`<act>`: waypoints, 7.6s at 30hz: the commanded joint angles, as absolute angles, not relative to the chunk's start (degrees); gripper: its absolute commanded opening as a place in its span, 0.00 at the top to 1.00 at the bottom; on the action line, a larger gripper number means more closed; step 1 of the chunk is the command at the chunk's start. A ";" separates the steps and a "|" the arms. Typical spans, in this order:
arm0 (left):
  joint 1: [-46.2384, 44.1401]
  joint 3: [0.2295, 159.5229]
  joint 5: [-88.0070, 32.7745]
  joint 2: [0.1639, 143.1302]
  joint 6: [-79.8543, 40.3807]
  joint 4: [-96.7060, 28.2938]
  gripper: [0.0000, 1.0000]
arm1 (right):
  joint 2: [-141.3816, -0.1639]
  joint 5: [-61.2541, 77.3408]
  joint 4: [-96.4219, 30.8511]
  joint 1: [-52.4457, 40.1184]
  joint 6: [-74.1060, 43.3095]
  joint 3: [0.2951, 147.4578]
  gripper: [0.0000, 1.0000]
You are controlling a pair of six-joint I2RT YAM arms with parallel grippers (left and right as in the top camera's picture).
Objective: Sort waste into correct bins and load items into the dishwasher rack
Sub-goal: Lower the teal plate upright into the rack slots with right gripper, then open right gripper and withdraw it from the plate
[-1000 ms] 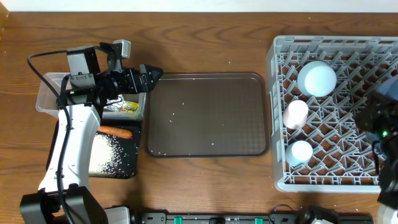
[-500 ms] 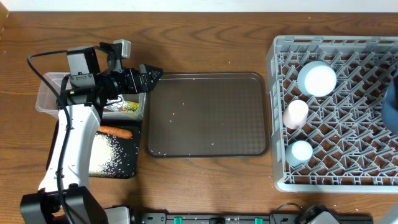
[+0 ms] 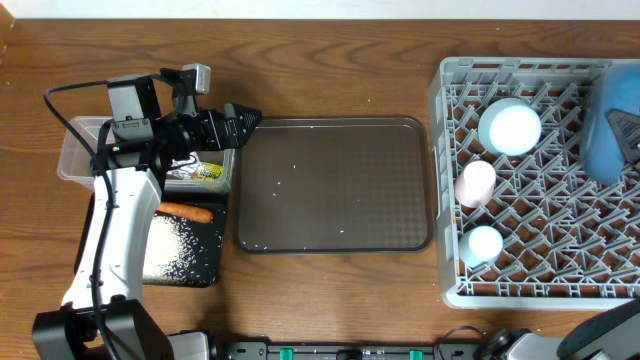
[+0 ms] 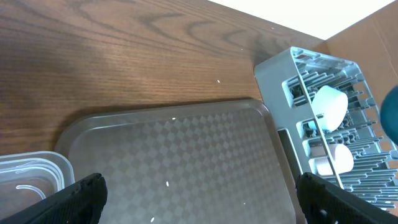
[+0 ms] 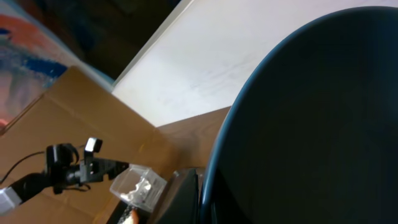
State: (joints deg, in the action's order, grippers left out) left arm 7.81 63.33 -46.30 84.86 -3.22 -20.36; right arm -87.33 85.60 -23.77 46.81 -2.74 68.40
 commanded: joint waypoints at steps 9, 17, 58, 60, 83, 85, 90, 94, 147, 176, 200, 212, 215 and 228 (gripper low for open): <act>7.97 63.22 -46.44 84.31 -3.75 -20.27 0.00 | -88.09 89.34 -23.68 42.68 6.76 65.76 0.99; 7.97 63.22 -46.44 84.31 -3.75 -20.27 0.00 | -88.09 89.32 -23.59 42.68 9.28 63.09 0.99; 7.97 63.22 -46.44 84.31 -3.75 -20.27 0.00 | -88.03 89.34 -16.56 50.22 -8.29 58.65 0.99; 7.97 63.22 -46.44 84.31 -3.75 -20.27 0.00 | -88.03 89.32 -16.53 49.87 -8.14 58.65 0.99; 7.97 63.22 -46.44 84.31 -3.75 -20.27 0.00 | -88.05 85.78 -19.51 44.71 -6.09 58.26 0.99; 7.97 63.22 -46.44 84.31 -3.75 -20.27 0.00 | -88.05 85.76 -19.66 44.71 -4.89 58.26 0.99; 7.97 63.22 -46.44 84.31 -3.75 -20.27 0.00 | -88.09 85.73 -19.73 44.71 -3.01 57.78 0.99; 7.97 63.22 -46.44 84.31 -3.75 -20.27 0.00 | -88.14 85.49 -19.49 44.84 -1.06 56.16 0.99; 7.97 63.22 -46.44 84.31 -3.75 -20.27 0.00 | -87.85 89.41 -26.96 69.76 -31.59 51.53 0.01; 7.97 63.22 -46.44 84.31 -3.75 -20.27 0.00 | -86.04 89.36 -88.58 69.30 2.11 51.53 0.01; 7.97 63.22 -46.44 84.31 -3.75 -20.27 0.00 | -84.93 86.78 -92.92 68.49 48.75 56.99 0.01; 7.97 63.22 -46.44 84.31 -3.75 -20.27 0.00 | -84.93 68.58 -80.18 50.43 28.18 72.42 0.01; 7.97 63.22 -46.44 84.31 -3.75 -20.27 0.00 | -84.90 54.72 -74.76 40.86 13.87 77.23 0.01; 7.97 63.22 -46.44 84.31 -3.75 -20.27 0.00 | -85.01 0.91 -62.15 -8.12 -11.40 83.61 0.01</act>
